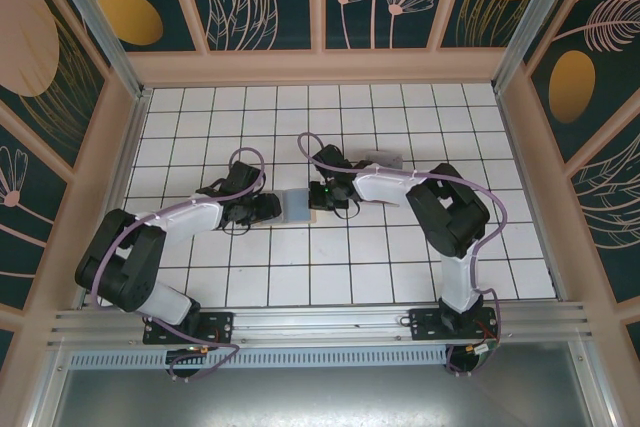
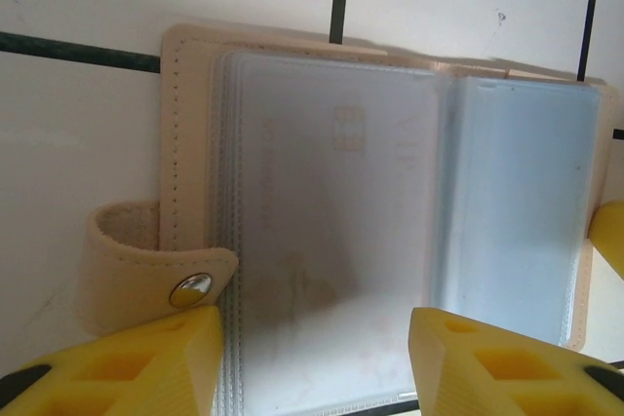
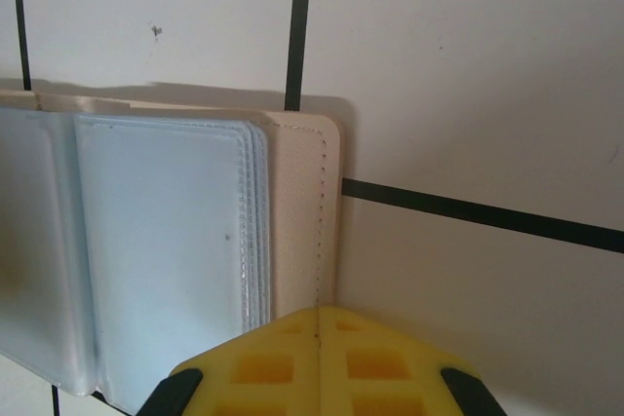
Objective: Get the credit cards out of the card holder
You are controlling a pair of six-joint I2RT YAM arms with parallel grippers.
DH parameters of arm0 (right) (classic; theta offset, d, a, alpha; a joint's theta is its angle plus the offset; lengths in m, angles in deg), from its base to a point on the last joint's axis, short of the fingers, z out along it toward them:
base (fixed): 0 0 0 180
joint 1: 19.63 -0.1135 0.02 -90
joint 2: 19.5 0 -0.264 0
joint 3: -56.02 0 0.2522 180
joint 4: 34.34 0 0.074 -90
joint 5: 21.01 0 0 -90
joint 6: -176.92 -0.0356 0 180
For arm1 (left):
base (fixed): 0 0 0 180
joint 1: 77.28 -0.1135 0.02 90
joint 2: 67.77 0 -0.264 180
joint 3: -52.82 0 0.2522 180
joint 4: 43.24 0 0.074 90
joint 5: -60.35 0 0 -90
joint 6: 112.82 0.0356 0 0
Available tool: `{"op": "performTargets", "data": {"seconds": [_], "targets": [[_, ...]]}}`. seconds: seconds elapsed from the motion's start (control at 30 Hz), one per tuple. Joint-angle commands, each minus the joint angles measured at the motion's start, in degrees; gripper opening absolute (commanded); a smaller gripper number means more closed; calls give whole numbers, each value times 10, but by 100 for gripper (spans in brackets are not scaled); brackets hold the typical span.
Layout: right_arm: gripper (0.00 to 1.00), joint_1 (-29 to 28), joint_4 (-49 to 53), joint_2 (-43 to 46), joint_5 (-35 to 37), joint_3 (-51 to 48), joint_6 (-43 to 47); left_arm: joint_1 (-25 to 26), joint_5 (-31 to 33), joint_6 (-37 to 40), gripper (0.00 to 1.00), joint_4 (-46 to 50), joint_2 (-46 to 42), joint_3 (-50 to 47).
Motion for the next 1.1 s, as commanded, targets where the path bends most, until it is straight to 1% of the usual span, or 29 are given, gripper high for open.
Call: {"op": "performTargets", "data": {"seconds": [0.0, 0.23, 0.37, 0.57, 0.6, 0.67, 0.73, 0.83, 0.87, 0.9, 0.93, 1.07], "targets": [[0, -6, 6, -12, 6, -10, -9, -1, -25, 9, 54, -15, 16, -8], [0, -9, 8, -26, -1, -11, -9, -1, -61, 14, 54, -37, 15, -10], [0, -10, 10, -30, -2, -12, -8, -1, -82, 14, 53, -52, 14, -13], [0, -11, 11, -30, -2, -11, -8, -1, -105, 15, 54, -72, 6, -9], [0, -11, 12, -29, -2, -11, -8, -1, -108, 14, 56, -75, 4, -10], [0, -11, 12, -29, -2, -11, -8, -1, -113, 14, 62, -79, 0, -9], [0, -11, 12, -28, -1, -11, -8, -1, -115, 15, 76, -77, -1, -7], [0, -11, 11, -27, -1, -10, -8, -1, -111, 16, 82, -71, -4, -5], [0, -11, 11, -27, -1, -10, -8, -1, -111, 16, 87, -70, -6, -5], [0, -11, 11, -27, -1, -9, -8, -1, -113, 17, 95, -70, -6, -5], [0, -11, 11, -28, -1, -9, -8, -1, -116, 18, 98, -69, -7, -5], [0, -11, 12, -28, 0, -8, -8, -1, -117, 20, 99, -68, -13, -5]]}}
